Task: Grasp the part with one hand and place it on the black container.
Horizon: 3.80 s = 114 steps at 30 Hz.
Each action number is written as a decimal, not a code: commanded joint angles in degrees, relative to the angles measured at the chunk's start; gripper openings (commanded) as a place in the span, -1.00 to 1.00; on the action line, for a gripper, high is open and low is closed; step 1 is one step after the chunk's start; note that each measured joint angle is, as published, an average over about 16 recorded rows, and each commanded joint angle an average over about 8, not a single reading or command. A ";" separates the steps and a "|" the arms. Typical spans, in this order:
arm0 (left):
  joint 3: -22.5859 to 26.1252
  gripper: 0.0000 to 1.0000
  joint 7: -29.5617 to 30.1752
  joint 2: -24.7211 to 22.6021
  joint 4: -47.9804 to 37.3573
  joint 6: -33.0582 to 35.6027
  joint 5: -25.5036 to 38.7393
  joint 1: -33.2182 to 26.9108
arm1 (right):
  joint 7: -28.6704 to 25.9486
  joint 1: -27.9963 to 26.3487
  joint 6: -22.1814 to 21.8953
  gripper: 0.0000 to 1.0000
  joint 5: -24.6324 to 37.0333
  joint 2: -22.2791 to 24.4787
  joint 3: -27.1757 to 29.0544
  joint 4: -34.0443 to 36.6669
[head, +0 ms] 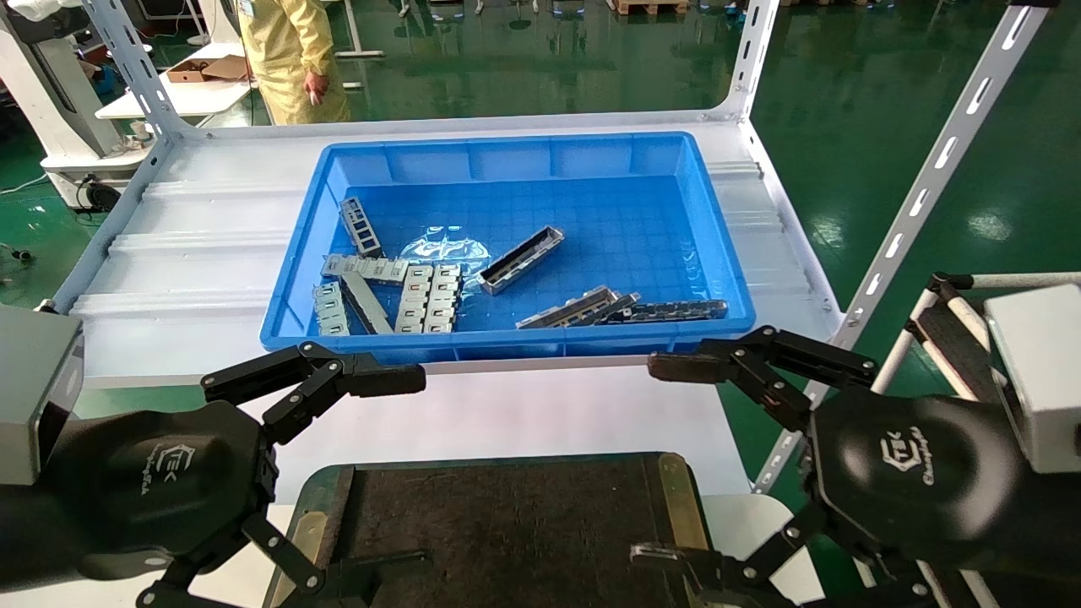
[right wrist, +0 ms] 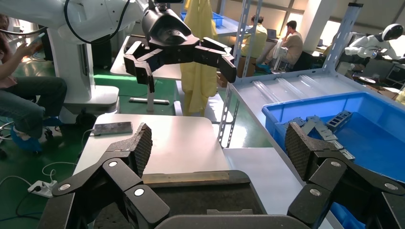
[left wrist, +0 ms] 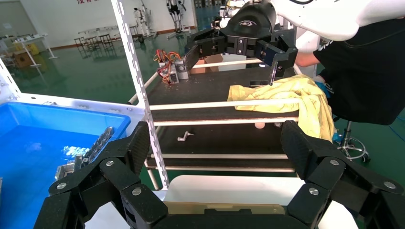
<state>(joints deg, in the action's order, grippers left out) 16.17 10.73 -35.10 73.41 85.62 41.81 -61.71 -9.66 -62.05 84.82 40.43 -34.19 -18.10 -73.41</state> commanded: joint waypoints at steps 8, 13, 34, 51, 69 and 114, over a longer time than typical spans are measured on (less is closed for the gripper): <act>0.00 1.00 0.00 0.00 0.00 0.00 0.00 0.00 | 0.00 0.00 0.00 1.00 0.00 0.00 0.00 0.00; 0.00 1.00 0.00 0.00 0.00 0.00 0.00 0.00 | 0.00 0.00 0.00 1.00 0.00 0.00 0.00 0.00; 0.00 1.00 0.00 0.00 0.00 0.00 0.00 0.00 | 0.00 0.00 0.00 1.00 0.00 0.00 0.00 0.00; 0.50 1.00 -0.90 -1.33 -1.08 -1.33 1.74 -1.00 | 0.02 -0.02 0.02 1.00 -0.01 0.00 -0.03 0.04; 8.04 1.00 -7.05 -18.20 -22.36 -14.51 20.23 -16.37 | 0.04 -0.04 0.01 1.00 -0.03 0.01 -0.07 0.05; 17.47 -1.00 -20.49 -43.23 -61.99 -47.92 26.97 -28.72 | 0.09 -0.06 -0.02 -1.00 -0.09 0.04 -0.16 0.05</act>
<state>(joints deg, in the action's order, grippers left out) 33.62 -9.86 -78.32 11.21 37.56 68.77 -90.53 -9.58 -62.11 84.79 40.34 -34.14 -18.26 -73.36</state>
